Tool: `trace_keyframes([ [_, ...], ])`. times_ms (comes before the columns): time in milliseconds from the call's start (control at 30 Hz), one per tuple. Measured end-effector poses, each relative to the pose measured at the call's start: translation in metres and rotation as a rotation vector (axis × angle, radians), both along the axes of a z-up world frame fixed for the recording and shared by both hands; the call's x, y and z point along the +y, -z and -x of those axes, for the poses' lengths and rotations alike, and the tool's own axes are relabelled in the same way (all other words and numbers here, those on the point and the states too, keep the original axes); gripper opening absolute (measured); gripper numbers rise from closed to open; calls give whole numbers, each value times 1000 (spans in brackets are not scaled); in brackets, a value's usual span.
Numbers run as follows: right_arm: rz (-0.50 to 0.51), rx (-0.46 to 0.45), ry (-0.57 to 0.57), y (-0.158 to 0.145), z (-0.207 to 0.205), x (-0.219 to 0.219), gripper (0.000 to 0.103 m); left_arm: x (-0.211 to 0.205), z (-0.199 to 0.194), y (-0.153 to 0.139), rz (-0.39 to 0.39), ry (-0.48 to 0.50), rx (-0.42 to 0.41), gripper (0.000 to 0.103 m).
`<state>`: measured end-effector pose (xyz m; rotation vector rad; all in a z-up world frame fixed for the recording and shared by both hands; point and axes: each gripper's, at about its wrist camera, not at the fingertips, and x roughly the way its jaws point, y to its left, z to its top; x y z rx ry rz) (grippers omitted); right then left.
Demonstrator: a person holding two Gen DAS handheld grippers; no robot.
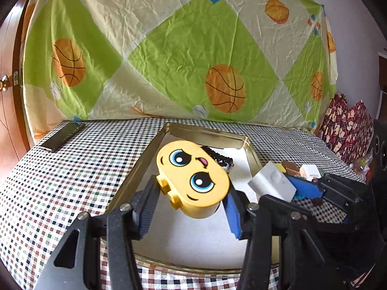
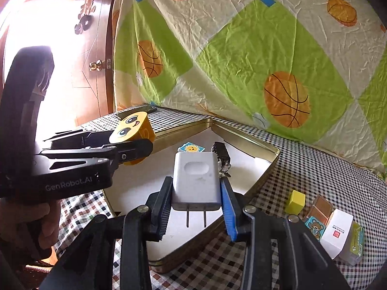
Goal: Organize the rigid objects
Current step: 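Lower and open the left tool in the tin while the right tool releases the plug beside it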
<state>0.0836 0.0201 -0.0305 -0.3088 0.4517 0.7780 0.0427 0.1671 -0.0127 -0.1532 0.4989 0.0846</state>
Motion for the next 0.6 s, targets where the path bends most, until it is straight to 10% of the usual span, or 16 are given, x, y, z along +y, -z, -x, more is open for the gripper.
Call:
trace_keyframes([
  [600,146,136,24,17,-53,43,41,10,-55,16,-68,-3,233,51],
])
